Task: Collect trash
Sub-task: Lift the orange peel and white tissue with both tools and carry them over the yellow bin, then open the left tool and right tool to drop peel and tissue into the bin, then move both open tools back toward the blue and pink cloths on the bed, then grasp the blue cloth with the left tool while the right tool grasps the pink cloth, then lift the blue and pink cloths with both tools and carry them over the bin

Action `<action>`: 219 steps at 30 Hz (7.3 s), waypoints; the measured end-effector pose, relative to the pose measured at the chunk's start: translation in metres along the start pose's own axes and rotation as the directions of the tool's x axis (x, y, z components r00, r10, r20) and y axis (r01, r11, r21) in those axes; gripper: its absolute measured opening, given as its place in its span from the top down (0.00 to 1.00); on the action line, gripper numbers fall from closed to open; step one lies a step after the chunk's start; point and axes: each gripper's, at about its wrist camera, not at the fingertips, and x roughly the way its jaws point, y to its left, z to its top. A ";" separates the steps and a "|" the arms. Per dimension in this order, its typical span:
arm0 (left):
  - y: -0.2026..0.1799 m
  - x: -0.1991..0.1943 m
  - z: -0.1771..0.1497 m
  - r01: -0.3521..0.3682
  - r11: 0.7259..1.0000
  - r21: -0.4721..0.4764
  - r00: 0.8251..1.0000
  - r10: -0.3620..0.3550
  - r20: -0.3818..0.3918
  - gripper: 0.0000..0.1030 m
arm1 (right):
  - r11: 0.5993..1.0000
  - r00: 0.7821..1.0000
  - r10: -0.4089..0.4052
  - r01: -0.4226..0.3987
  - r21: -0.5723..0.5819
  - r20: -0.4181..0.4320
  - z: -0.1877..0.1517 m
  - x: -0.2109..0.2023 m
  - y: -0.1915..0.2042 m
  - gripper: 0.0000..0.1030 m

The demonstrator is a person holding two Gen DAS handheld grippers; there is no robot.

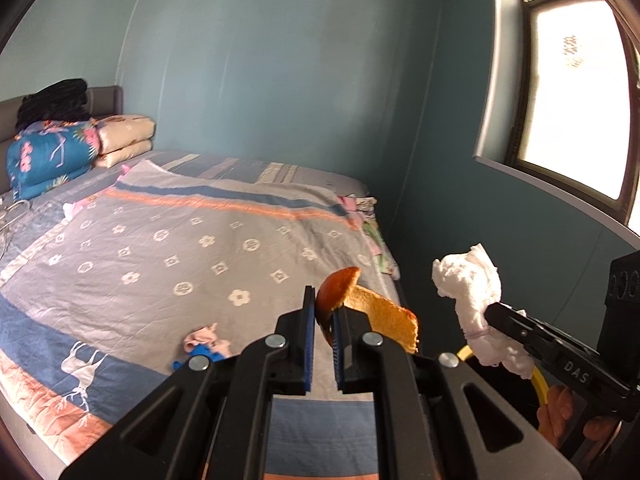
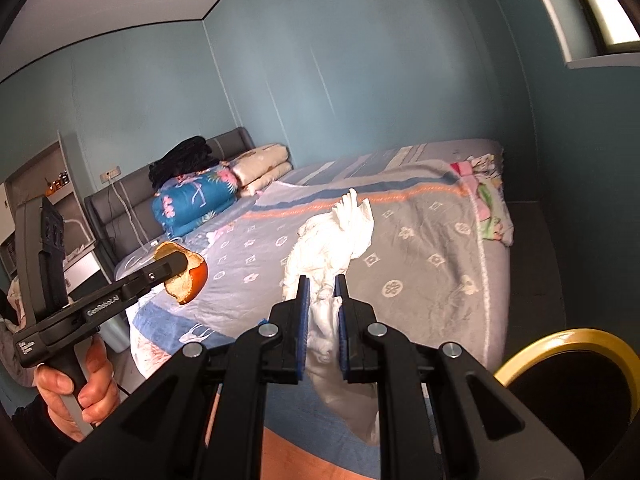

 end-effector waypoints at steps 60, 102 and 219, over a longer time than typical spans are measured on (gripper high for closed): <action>-0.206 0.122 -0.087 0.365 0.921 0.135 0.884 -0.297 -0.360 0.88 | 0.908 0.954 -0.301 0.292 0.302 -0.016 -0.053 -0.077 -0.188 0.85; -0.181 0.147 -0.082 0.434 0.882 -0.184 0.683 -0.455 -0.571 0.17 | 0.909 0.940 -0.327 0.287 0.301 0.091 -0.032 -0.103 -0.188 0.38; 0.206 0.169 -0.107 -0.031 0.910 -0.413 0.914 -0.142 -0.381 0.80 | 0.989 0.627 0.136 -0.136 0.064 -0.767 -0.062 0.471 0.095 0.87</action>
